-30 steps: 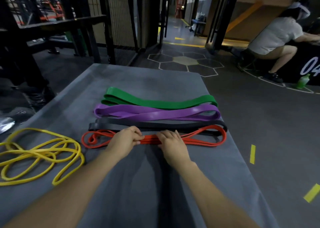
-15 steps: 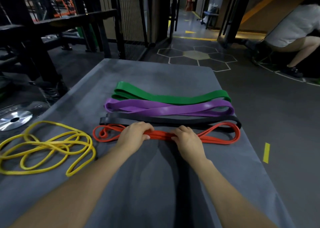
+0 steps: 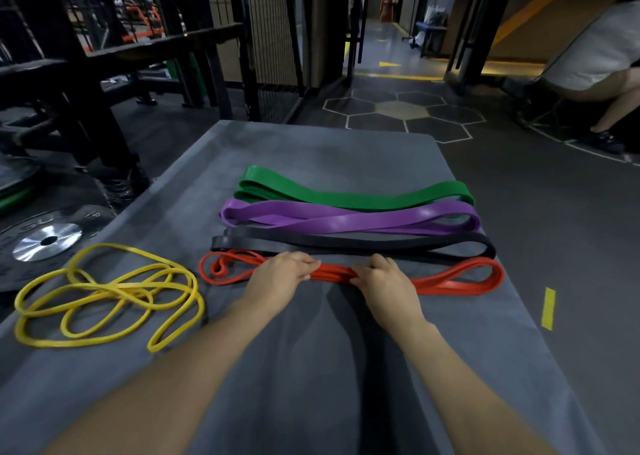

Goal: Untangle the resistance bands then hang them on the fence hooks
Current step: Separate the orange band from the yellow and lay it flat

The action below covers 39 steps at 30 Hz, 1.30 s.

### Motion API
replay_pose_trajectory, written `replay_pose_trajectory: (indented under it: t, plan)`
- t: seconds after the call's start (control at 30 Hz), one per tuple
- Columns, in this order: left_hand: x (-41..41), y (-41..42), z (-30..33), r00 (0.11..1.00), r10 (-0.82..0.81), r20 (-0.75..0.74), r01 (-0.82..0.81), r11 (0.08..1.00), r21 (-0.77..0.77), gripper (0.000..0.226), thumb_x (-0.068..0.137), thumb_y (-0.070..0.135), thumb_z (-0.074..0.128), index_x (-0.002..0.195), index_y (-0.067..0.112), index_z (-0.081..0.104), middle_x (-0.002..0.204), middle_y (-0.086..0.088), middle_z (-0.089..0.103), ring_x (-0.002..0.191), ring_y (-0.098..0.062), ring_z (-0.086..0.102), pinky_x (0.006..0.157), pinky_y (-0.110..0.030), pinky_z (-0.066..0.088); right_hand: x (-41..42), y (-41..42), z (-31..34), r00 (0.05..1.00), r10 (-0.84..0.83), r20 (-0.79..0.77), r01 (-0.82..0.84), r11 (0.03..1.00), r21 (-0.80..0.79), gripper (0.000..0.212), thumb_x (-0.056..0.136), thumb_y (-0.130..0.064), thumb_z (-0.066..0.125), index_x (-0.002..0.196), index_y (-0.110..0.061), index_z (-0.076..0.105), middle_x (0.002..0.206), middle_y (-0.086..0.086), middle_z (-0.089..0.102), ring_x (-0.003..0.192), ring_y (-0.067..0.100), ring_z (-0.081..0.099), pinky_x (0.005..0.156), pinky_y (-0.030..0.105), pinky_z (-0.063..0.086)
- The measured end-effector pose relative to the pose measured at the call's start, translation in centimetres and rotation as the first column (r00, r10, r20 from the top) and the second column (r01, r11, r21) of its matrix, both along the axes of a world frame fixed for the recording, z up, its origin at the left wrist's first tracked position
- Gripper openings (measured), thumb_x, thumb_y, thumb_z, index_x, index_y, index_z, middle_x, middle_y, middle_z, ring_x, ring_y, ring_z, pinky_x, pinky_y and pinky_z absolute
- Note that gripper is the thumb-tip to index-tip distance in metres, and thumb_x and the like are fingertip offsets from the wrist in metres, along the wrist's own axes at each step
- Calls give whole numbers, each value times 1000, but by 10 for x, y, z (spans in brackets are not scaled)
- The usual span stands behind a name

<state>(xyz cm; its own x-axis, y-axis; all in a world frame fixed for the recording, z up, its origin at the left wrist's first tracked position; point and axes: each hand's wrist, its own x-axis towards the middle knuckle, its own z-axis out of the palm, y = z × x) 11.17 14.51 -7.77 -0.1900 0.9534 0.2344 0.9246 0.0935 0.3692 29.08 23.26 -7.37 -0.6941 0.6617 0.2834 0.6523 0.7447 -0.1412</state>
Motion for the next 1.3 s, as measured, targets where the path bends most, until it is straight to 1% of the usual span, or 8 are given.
replay_pose_trajectory:
  t: [0.07,0.2,0.33,0.47,0.63,0.93,1.13,1.3]
  plan:
    - [2,0,1,1000,6,-5,-6,1000,-20,31,92,16,55,122,22,63,123,4,63,110,-17,57,92,-26,45,-1,-1,0,999,-23,32,22,999,45,21,62,-24,84,76,-13,72,71,7,55,62,29,58,45,33,45]
    - [3,1,-1,998,48,37,-48,999,-21,29,93,21,53,120,21,64,121,5,63,107,-13,57,89,-23,44,11,1,7,993,-12,116,12,1000,-2,39,80,-40,67,112,-17,64,98,10,57,91,32,57,72,41,48]
    - [1,3,-3,990,79,113,-77,997,-22,27,93,26,53,116,23,66,116,6,65,94,-4,55,82,-16,40,20,7,16,967,-100,233,97,995,25,40,66,-38,80,91,-11,65,84,9,61,78,33,62,62,39,50]
    - [0,4,-5,994,56,95,-53,998,-25,27,92,21,55,117,19,66,116,4,65,102,-12,58,88,-24,45,19,10,18,969,-65,240,86,993,-79,39,94,-38,46,121,-11,48,118,10,52,115,30,47,92,38,38]
    - [3,1,-3,998,25,55,-23,999,-25,31,93,16,53,123,21,61,125,6,61,111,-15,57,94,-24,44,21,7,13,980,-95,176,116,987,-108,40,92,-38,49,126,-16,48,121,7,47,115,28,43,90,37,38]
    - [1,-17,14,982,25,-187,-38,997,-70,53,96,18,44,146,27,27,152,10,28,142,-6,21,116,-25,5,-5,-11,15,992,6,128,10,992,-125,41,94,-31,48,134,-20,46,129,5,47,122,28,42,101,35,33]
    - [-35,-60,27,974,173,-145,-166,984,58,48,86,16,59,132,25,49,138,5,49,128,-18,44,111,-30,24,-50,-41,30,986,142,92,-133,987,-94,44,95,-25,46,137,-17,40,137,3,41,125,25,38,106,33,27]
    - [-64,-89,24,939,185,-291,-204,978,-35,33,81,16,63,113,23,63,121,4,61,116,-22,54,101,-32,35,-81,-55,11,992,125,34,-122,988,-94,43,93,-16,45,136,-16,44,138,2,44,128,26,39,108,33,28]
